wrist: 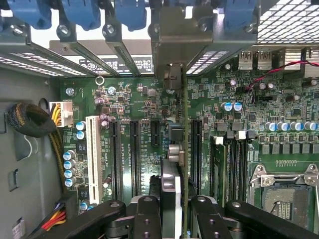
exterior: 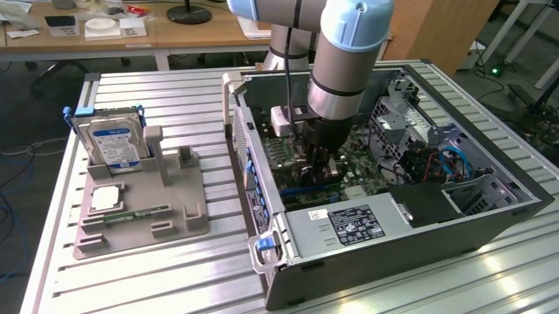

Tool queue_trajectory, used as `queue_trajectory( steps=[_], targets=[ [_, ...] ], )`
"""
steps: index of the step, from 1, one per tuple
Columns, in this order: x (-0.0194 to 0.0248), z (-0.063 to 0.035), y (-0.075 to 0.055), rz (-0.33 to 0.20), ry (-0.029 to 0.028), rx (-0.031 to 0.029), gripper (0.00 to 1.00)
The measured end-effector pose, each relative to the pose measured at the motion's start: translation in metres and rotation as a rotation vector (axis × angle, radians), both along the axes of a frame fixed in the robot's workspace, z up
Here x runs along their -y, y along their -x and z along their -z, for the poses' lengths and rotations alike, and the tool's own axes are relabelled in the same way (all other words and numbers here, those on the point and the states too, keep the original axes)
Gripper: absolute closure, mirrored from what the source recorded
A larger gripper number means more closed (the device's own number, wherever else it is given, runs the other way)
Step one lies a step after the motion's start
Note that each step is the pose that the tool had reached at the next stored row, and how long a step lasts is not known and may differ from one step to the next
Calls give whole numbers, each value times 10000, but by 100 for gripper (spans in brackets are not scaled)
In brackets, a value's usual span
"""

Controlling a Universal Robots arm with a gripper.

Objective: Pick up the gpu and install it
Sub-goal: 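Insert the gpu into the slot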

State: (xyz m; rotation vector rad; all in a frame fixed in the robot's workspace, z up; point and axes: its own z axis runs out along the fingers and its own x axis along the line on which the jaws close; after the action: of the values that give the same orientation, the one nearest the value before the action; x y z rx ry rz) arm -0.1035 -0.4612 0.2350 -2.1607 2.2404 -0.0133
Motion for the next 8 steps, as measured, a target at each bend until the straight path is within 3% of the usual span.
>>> queue_trajectory(
  steps=[8],
  targets=[
    [-13, 1, 29, 19, 0, -1, 72]
  ],
)
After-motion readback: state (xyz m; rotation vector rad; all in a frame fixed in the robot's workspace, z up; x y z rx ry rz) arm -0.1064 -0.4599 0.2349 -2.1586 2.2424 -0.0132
